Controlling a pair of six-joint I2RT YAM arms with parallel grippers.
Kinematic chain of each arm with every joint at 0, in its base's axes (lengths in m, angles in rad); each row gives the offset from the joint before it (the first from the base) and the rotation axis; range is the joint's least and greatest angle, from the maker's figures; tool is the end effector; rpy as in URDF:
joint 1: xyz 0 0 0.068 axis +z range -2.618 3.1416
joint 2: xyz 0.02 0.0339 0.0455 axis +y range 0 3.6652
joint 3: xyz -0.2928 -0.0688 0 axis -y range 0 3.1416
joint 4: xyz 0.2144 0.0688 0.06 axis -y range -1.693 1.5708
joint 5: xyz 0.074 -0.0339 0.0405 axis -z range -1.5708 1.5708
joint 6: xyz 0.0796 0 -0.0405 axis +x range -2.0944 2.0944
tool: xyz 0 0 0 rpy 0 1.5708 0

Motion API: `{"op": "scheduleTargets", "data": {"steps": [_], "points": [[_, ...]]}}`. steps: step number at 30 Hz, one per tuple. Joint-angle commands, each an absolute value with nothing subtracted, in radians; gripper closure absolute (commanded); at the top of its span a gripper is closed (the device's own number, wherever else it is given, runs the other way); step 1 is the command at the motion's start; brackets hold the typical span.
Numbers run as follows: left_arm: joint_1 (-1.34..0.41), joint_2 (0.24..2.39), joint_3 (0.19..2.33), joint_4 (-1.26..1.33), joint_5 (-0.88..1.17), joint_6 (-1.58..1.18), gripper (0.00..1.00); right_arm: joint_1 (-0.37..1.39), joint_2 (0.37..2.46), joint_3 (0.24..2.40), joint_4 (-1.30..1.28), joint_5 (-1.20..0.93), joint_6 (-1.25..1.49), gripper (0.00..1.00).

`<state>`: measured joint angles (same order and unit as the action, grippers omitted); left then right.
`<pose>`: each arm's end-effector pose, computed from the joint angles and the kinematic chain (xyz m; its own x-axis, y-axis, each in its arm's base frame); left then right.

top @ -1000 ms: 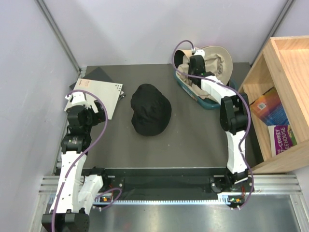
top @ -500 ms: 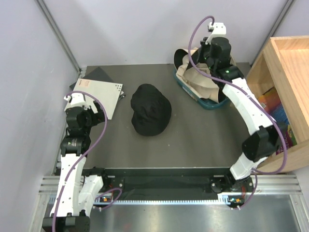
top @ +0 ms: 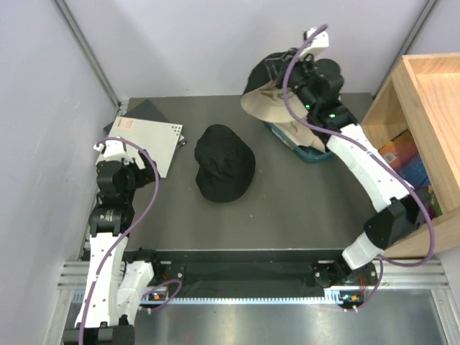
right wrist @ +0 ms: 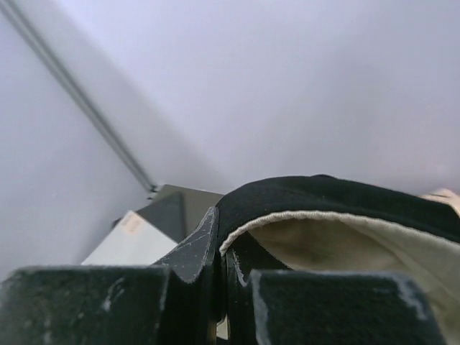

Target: Stack the hats

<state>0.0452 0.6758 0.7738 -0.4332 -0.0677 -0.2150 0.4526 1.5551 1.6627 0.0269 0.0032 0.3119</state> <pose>0.1435 0.0119 0.3269 -0.2978 -0.2265 -0.9273 -0.1765 0.9678 -0.1797 0.3368 0.1635 0.5095 -0.0185 0.3322 -0.9430 -0.4505 0.8392 0.3045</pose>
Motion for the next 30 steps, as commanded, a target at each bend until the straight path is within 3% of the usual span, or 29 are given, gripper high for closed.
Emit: {"op": "scheduleTargets", "data": {"steps": [1, 11, 14, 24, 30], "points": [[0.049, 0.658, 0.767, -0.394, -0.060, -0.227, 0.01, 0.561, 1.669, 1.762, 0.228, -0.051, 0.383, 1.00], [0.046, 0.655, 0.765, -0.394, -0.064, -0.229, 0.01, 0.713, 1.871, 1.905, 0.393, -0.097, 0.466, 1.00], [0.046, 0.655, 0.765, -0.394, -0.064, -0.229, 0.01, 0.730, 1.818, 1.818, 0.413, -0.162, 0.503, 1.00], [0.048, 0.666, 0.770, -0.394, -0.069, -0.227, 0.01, 0.732, 1.526, 1.229, 0.474, -0.301, 0.696, 1.00], [0.048, 0.669, 0.782, -0.376, -0.019, -0.232, 0.01, 0.732, 1.459, 1.091, 0.529, -0.317, 0.782, 1.00]]}}
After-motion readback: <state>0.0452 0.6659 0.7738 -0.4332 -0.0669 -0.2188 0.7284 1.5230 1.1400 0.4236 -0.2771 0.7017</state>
